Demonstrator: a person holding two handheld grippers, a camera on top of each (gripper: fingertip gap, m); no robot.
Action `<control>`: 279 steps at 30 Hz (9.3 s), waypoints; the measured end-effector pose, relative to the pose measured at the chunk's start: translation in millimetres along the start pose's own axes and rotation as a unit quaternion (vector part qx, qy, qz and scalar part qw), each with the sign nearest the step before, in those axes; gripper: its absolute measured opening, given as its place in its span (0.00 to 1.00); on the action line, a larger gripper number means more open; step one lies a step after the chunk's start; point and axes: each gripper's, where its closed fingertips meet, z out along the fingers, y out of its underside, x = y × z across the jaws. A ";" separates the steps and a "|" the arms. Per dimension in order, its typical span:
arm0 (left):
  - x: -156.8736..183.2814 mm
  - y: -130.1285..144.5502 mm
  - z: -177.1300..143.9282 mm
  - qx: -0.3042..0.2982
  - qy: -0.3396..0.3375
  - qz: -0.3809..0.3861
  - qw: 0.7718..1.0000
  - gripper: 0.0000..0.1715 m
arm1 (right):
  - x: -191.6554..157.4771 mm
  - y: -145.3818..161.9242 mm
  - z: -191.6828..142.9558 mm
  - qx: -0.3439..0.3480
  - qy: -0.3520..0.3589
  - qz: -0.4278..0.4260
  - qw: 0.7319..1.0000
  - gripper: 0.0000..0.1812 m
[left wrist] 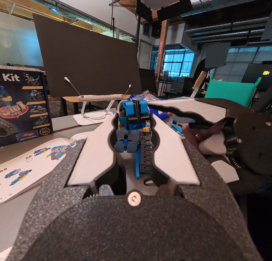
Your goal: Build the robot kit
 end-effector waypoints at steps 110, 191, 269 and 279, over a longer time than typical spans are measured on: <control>-9.6 10.4 -11.0 -0.031 -0.045 0.088 0.995 0.19 | -9.8 -6.7 -1.6 0.014 -0.090 -0.047 0.995 0.60; 59.5 99.8 64.0 -0.251 0.199 0.056 0.946 0.61 | 51.7 135.2 -43.4 0.025 -0.187 0.355 0.916 0.26; -85.0 143.3 39.0 -0.452 0.086 0.015 0.888 0.29 | -10.7 112.6 -53.9 -0.073 -0.371 0.458 0.805 0.27; -158.5 72.5 21.5 -0.258 -0.075 0.054 0.962 0.35 | 65.0 229.3 27.8 -0.153 -0.125 0.520 0.831 0.29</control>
